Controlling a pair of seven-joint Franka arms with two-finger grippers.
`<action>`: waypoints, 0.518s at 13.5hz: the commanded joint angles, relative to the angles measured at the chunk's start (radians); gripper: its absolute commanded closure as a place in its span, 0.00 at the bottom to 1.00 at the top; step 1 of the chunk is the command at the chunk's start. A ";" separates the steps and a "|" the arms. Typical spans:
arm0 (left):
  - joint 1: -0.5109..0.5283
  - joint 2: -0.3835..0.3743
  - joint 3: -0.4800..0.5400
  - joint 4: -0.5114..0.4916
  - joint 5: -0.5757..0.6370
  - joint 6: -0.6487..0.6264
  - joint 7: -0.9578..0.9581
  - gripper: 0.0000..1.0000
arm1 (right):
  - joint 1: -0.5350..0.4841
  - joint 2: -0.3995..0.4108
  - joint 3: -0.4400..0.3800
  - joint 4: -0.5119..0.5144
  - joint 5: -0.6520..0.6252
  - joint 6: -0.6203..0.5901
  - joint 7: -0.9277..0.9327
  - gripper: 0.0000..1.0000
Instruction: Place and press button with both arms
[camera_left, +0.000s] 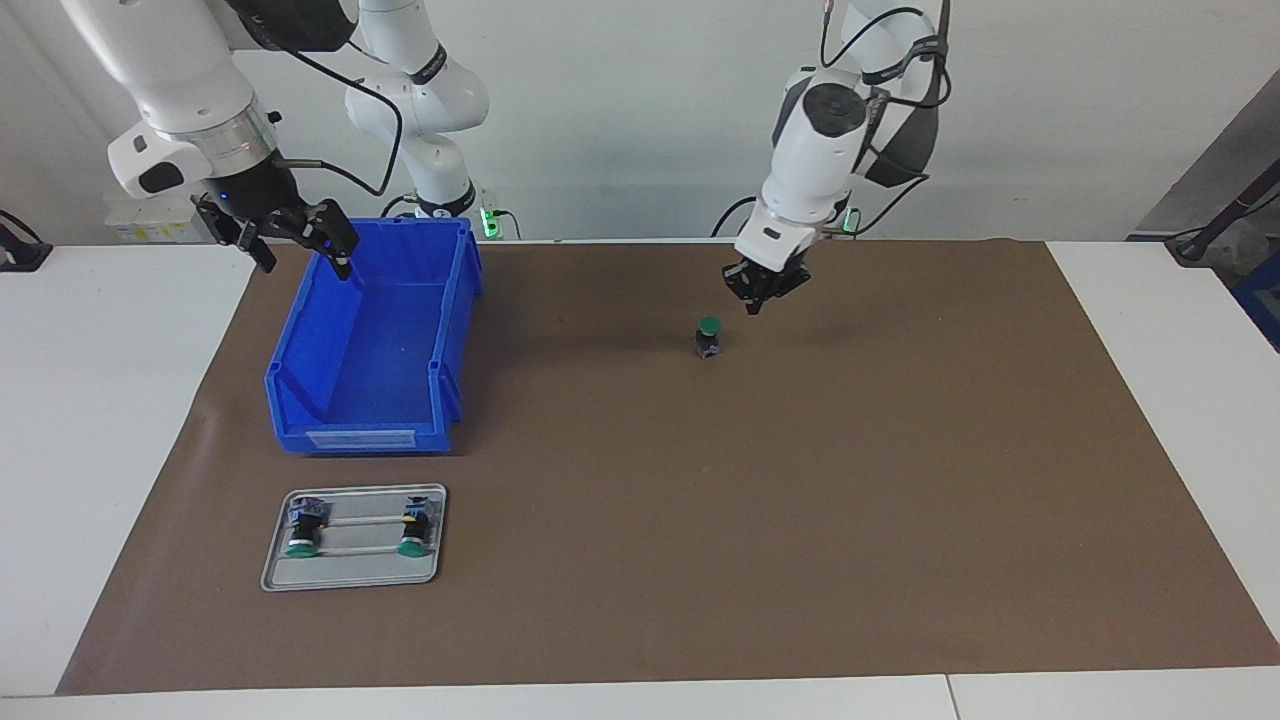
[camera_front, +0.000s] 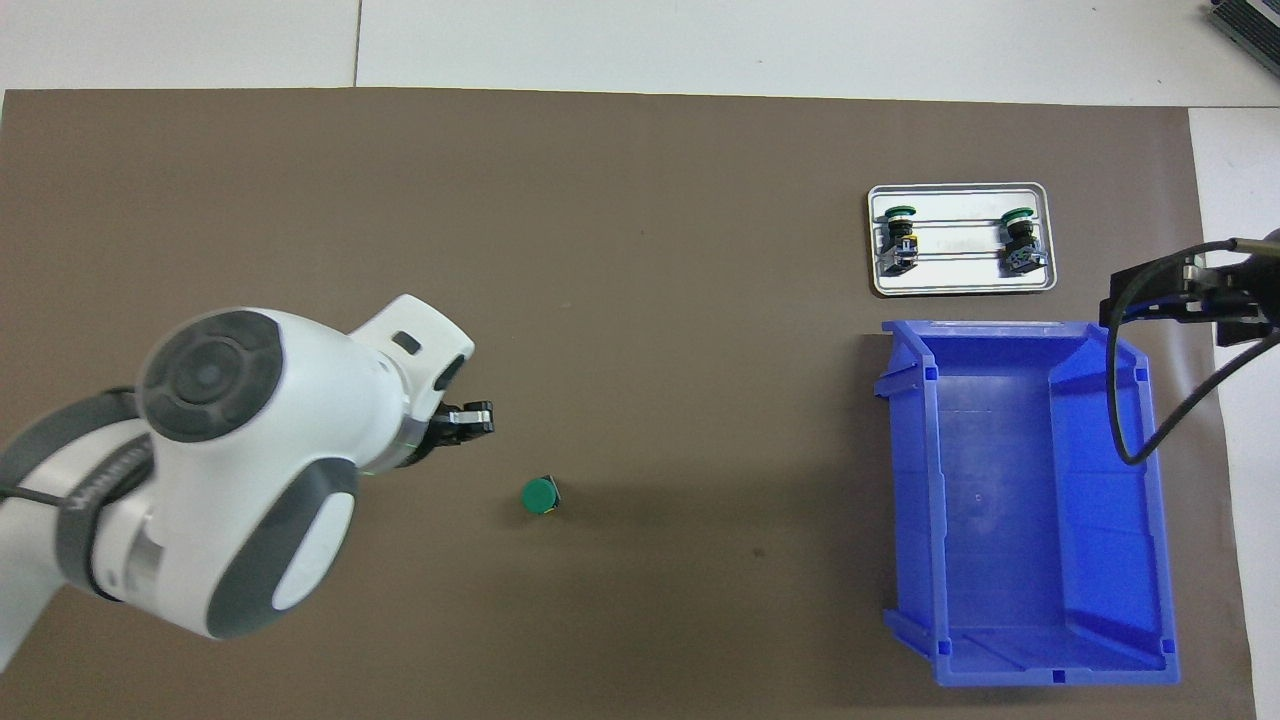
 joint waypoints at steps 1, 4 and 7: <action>0.169 0.012 -0.006 0.145 -0.007 -0.159 0.173 1.00 | -0.012 -0.010 0.009 -0.013 0.017 0.003 -0.021 0.00; 0.318 0.008 -0.006 0.257 0.074 -0.284 0.362 0.02 | -0.012 -0.010 0.009 -0.013 0.017 0.003 -0.021 0.00; 0.325 0.029 -0.006 0.414 0.152 -0.415 0.390 0.00 | -0.012 -0.010 0.009 -0.013 0.017 0.003 -0.021 0.00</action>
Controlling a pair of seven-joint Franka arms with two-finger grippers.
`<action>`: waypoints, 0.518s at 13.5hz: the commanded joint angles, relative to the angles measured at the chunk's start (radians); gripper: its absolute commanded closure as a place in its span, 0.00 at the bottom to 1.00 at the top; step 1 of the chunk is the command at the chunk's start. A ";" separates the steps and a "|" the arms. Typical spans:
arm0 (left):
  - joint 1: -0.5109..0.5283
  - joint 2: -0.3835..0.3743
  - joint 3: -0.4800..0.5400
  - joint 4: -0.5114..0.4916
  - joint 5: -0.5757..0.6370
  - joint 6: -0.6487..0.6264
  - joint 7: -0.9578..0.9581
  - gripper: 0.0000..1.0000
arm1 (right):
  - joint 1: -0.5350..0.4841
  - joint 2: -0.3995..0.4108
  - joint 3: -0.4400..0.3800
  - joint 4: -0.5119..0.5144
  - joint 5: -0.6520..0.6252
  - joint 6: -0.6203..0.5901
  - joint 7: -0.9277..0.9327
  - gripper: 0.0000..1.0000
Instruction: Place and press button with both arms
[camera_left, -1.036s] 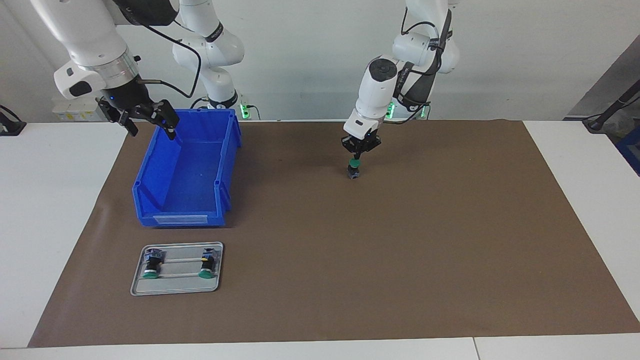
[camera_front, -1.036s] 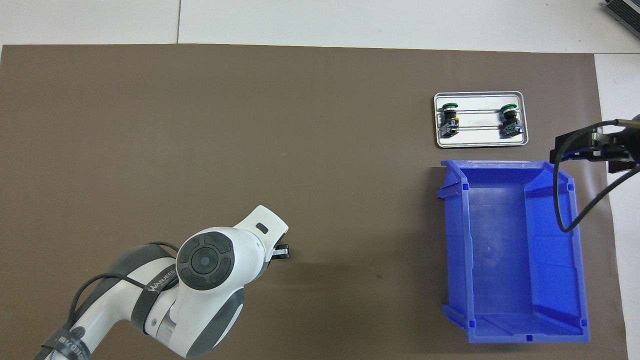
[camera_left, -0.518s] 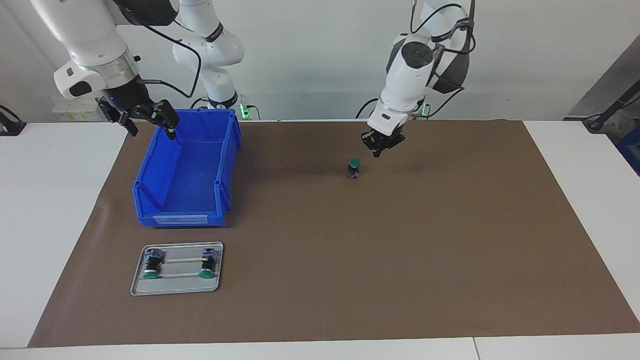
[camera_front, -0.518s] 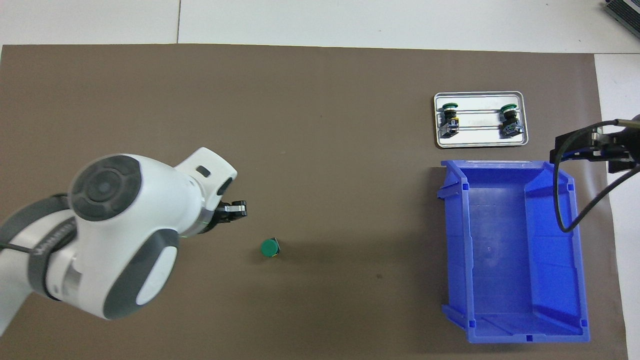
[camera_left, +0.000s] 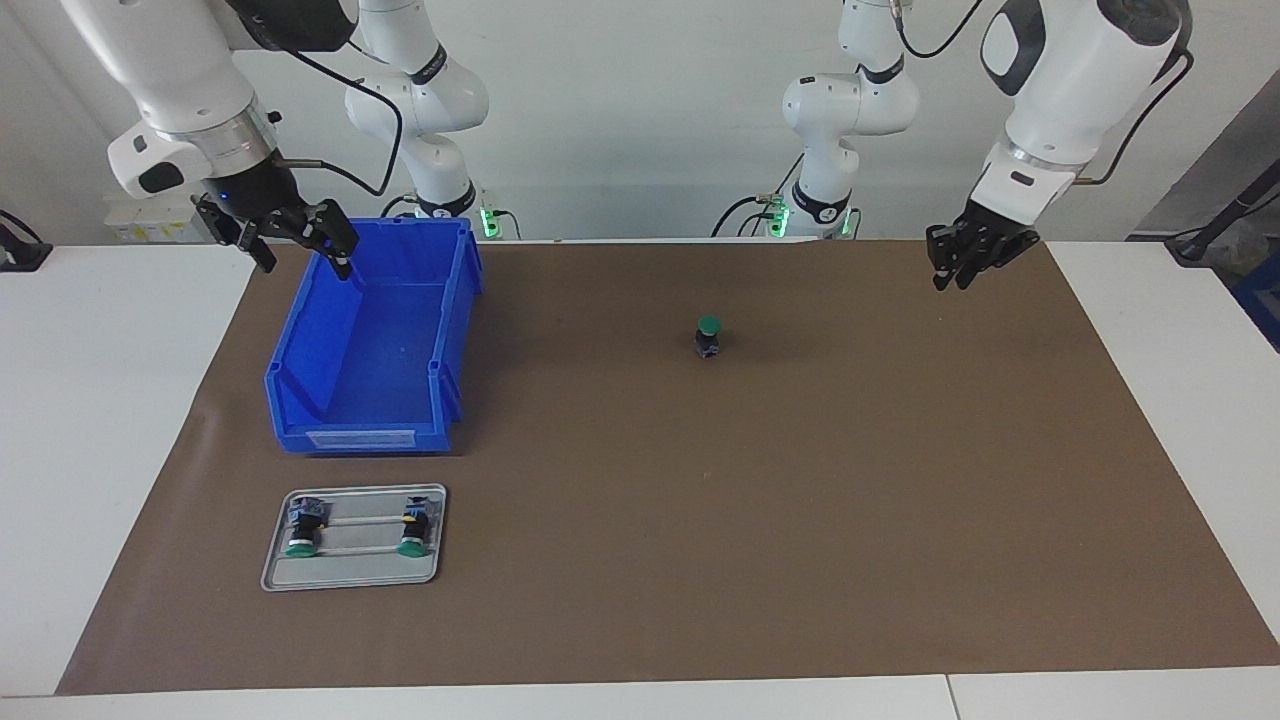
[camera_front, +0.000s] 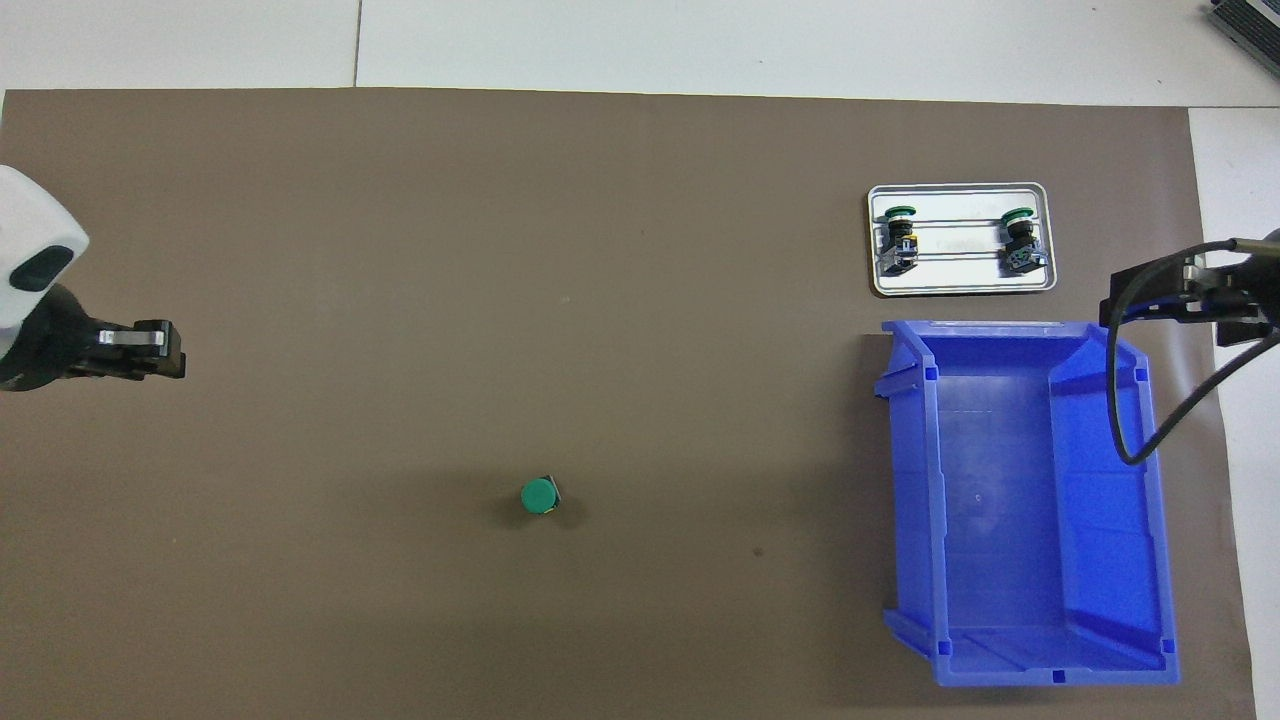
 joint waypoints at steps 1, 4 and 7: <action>-0.004 0.059 -0.016 0.170 0.041 -0.145 0.007 0.00 | -0.012 -0.010 0.008 -0.011 0.017 0.004 -0.020 0.00; -0.004 0.104 -0.020 0.265 0.035 -0.226 0.005 0.00 | -0.004 -0.010 0.014 -0.011 0.017 0.010 -0.030 0.00; -0.002 0.082 -0.014 0.175 0.021 -0.088 0.010 0.00 | 0.071 -0.010 0.012 -0.042 0.018 0.089 -0.007 0.00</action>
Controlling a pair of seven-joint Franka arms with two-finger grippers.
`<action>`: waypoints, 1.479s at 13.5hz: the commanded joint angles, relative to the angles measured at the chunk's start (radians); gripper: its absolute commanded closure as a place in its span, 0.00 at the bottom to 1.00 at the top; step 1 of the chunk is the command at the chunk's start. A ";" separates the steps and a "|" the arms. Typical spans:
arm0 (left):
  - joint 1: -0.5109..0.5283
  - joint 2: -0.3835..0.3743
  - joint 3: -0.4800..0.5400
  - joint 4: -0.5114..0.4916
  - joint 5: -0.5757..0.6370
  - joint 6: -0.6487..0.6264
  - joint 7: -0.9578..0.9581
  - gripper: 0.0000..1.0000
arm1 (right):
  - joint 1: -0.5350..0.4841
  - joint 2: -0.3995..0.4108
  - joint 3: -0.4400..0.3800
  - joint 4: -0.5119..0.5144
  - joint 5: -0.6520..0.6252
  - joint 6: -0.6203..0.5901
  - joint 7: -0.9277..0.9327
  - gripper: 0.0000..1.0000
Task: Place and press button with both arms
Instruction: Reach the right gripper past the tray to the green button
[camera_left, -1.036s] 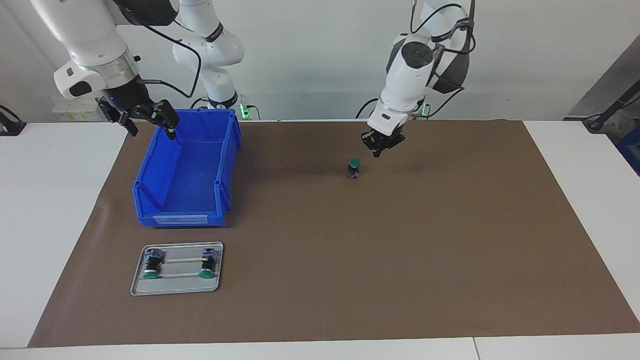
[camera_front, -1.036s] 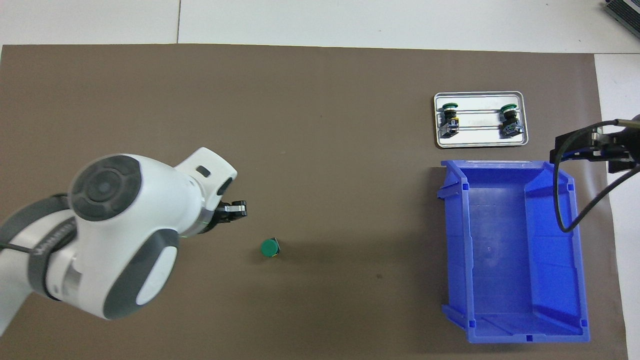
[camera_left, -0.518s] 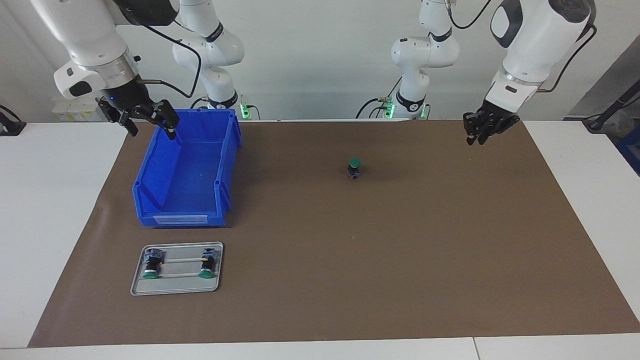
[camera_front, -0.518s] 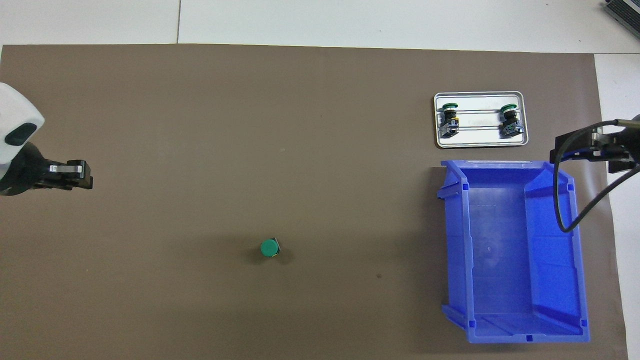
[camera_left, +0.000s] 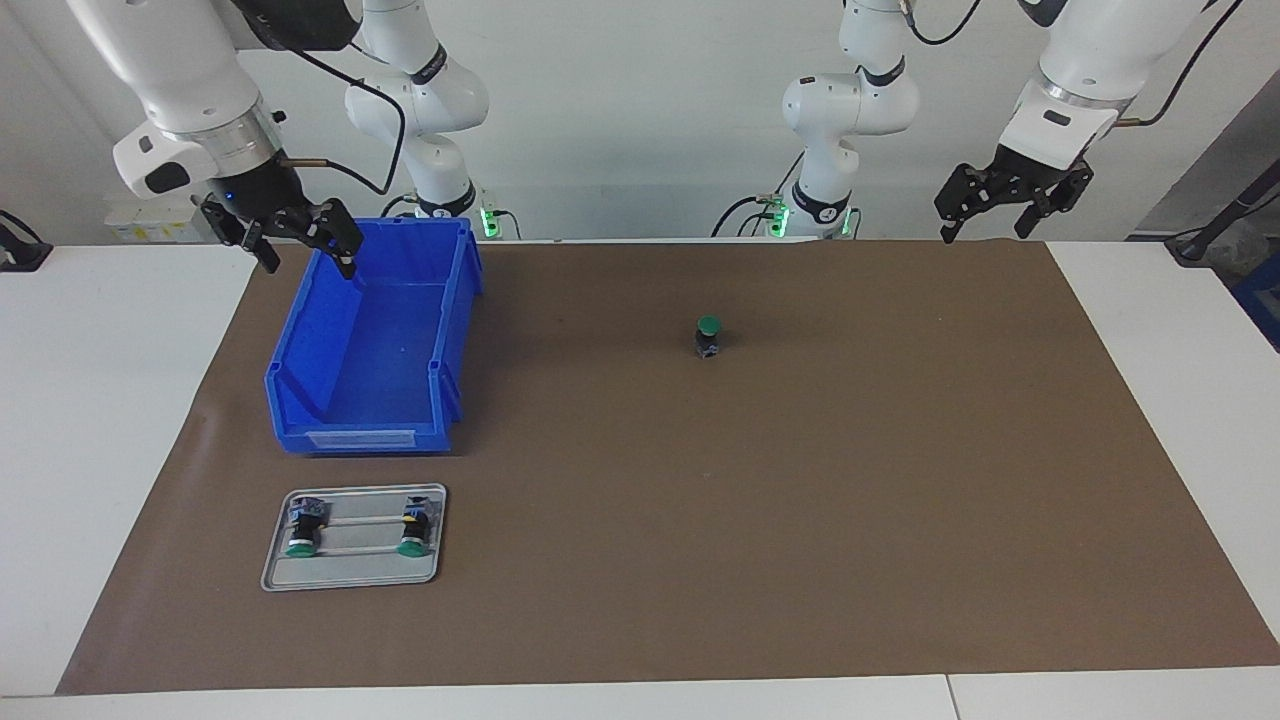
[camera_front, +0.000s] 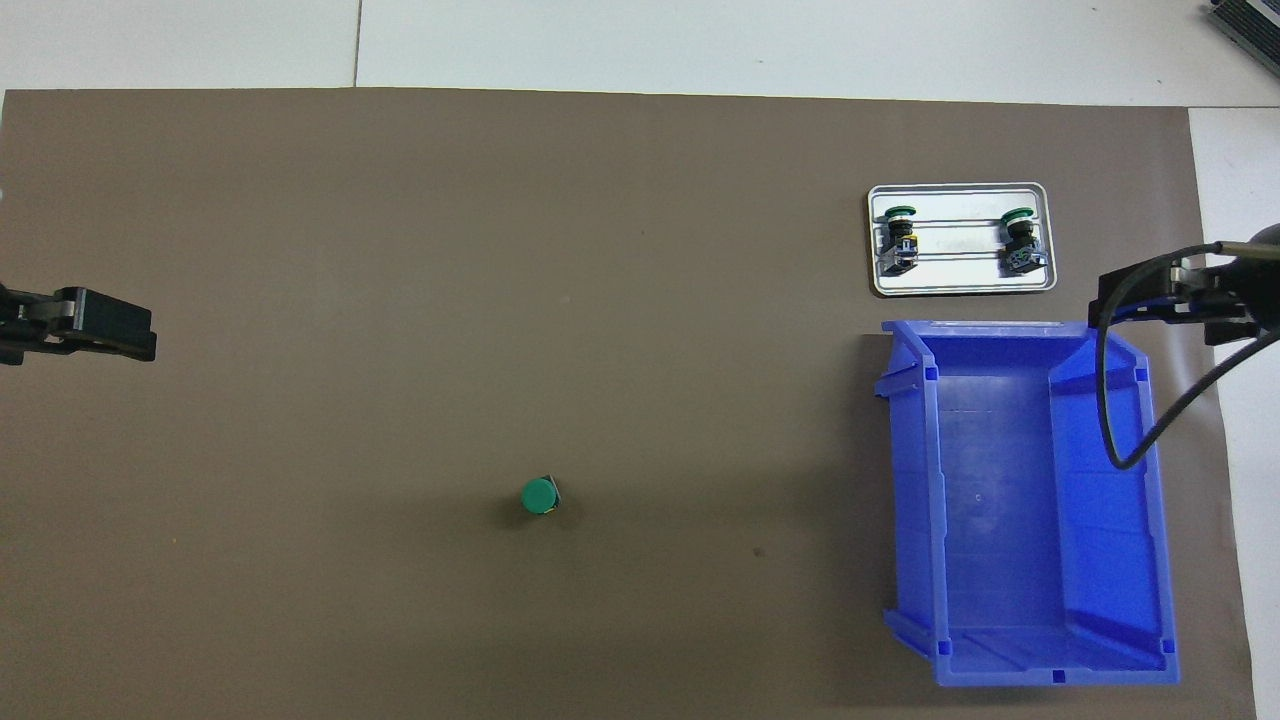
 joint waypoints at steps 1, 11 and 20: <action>-0.002 0.002 0.007 -0.049 0.005 0.068 0.009 0.00 | 0.072 -0.017 0.009 -0.073 0.014 0.118 0.068 0.00; 0.017 0.060 0.013 0.004 -0.020 0.084 0.025 0.00 | 0.637 0.275 0.008 -0.149 -0.005 0.600 1.167 0.00; 0.037 -0.007 0.025 -0.127 -0.014 0.115 0.104 0.00 | 0.797 0.417 0.008 -0.193 -0.083 0.662 1.532 0.00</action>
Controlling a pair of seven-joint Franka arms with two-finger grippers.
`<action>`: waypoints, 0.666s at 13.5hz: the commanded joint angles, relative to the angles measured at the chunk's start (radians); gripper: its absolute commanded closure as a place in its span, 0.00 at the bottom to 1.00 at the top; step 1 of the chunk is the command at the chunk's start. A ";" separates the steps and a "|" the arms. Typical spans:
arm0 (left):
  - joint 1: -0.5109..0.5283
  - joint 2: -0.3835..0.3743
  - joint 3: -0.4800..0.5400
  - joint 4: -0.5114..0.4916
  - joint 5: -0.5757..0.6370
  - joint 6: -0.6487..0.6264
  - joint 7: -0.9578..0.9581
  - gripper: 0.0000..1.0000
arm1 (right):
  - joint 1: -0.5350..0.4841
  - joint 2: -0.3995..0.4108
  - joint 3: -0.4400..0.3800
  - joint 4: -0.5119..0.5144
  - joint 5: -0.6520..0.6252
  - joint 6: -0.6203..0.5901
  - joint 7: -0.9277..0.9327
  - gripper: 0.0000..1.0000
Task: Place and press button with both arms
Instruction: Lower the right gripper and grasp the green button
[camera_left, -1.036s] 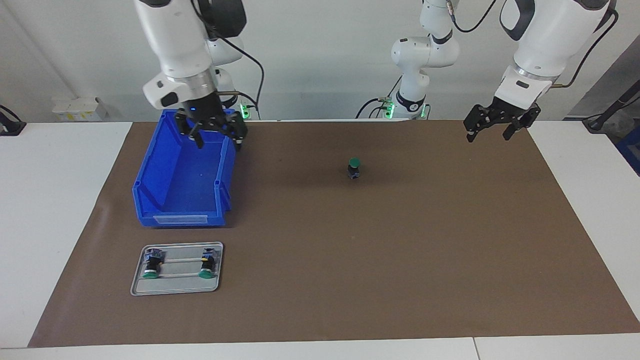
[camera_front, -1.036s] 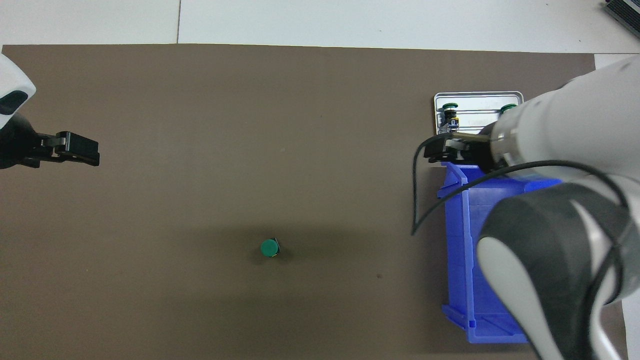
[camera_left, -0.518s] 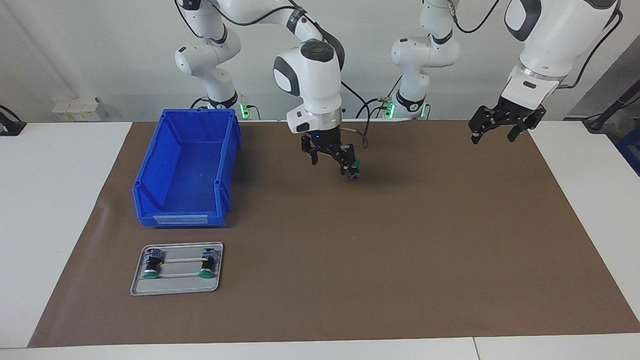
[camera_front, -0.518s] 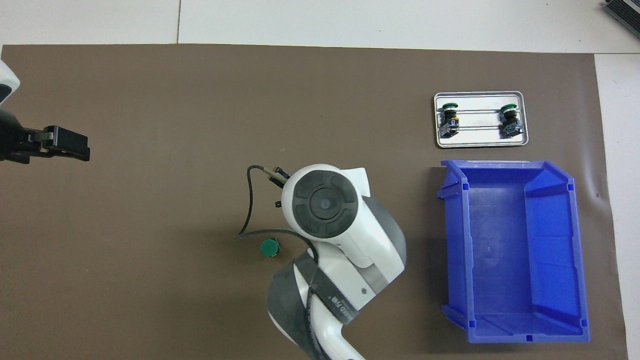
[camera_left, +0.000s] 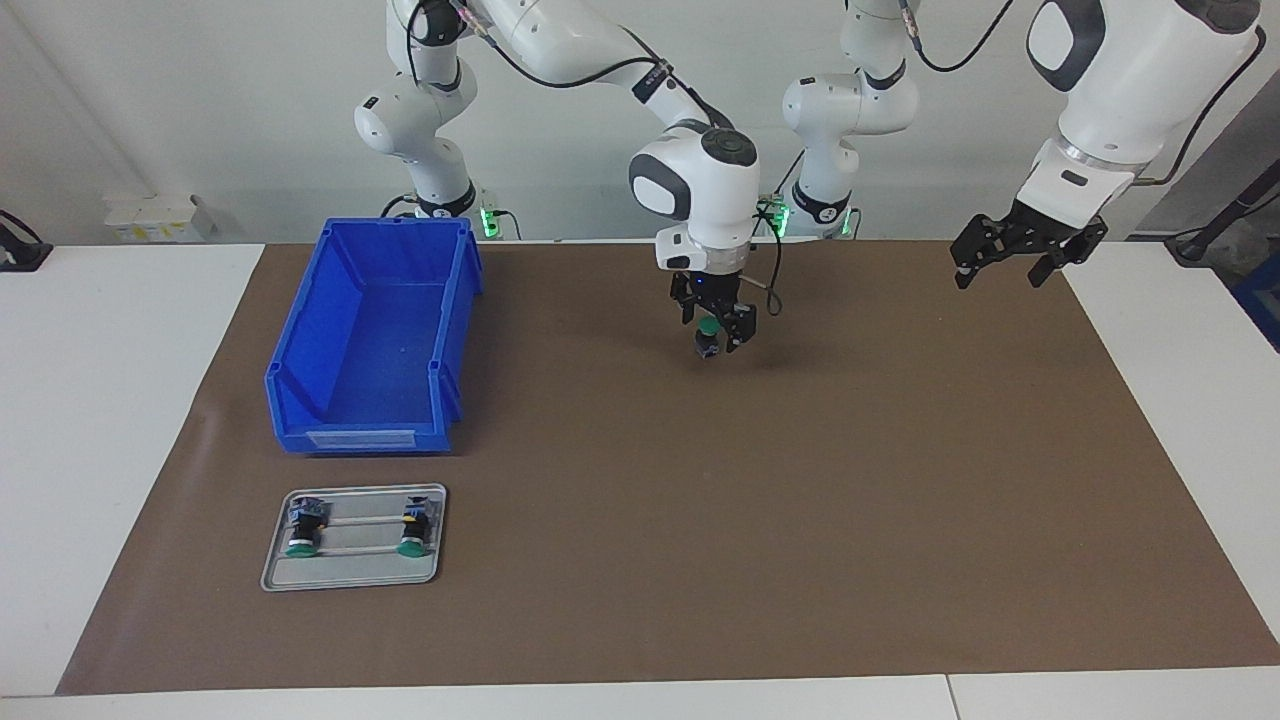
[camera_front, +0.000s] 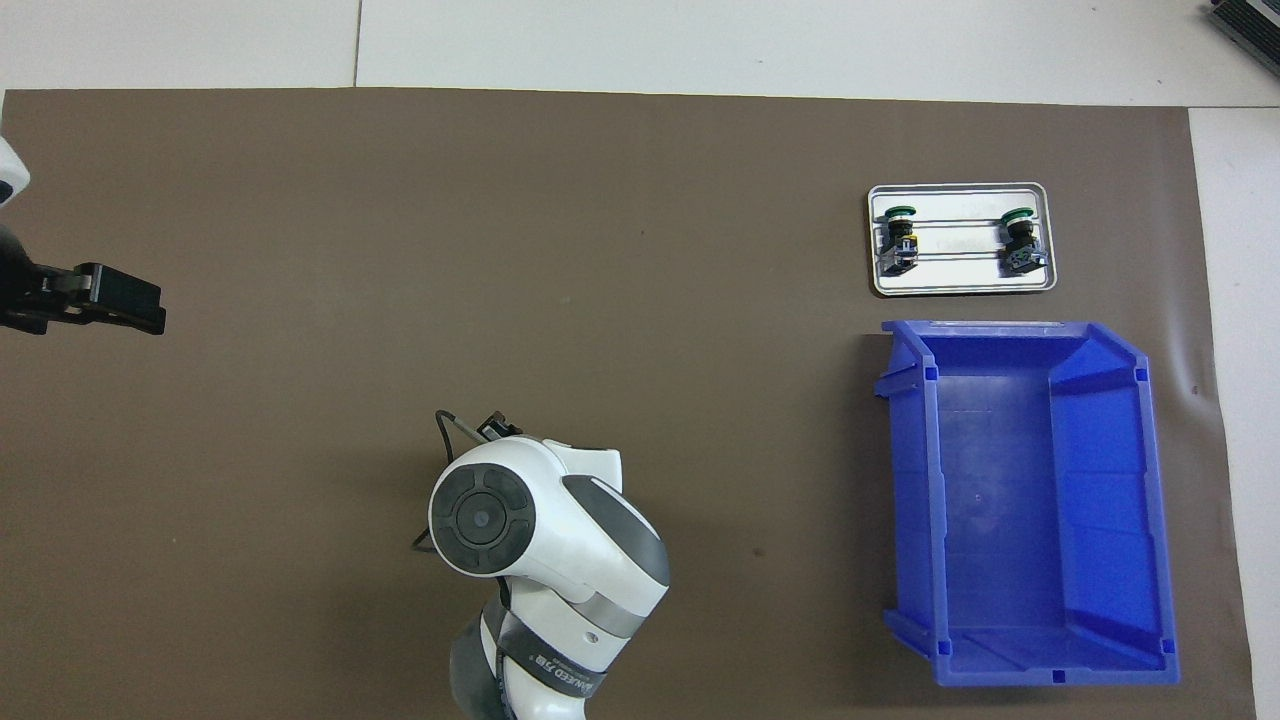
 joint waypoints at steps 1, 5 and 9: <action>0.007 -0.054 -0.004 -0.070 0.002 0.032 0.015 0.00 | -0.005 -0.009 -0.005 -0.015 -0.024 -0.009 0.011 0.00; 0.007 -0.054 -0.004 -0.070 0.002 0.032 0.015 0.00 | 0.029 -0.018 -0.003 -0.042 -0.021 -0.006 0.019 0.00; 0.006 -0.054 -0.004 -0.070 0.002 0.030 0.015 0.00 | 0.056 -0.031 -0.003 -0.086 -0.009 0.035 0.039 0.00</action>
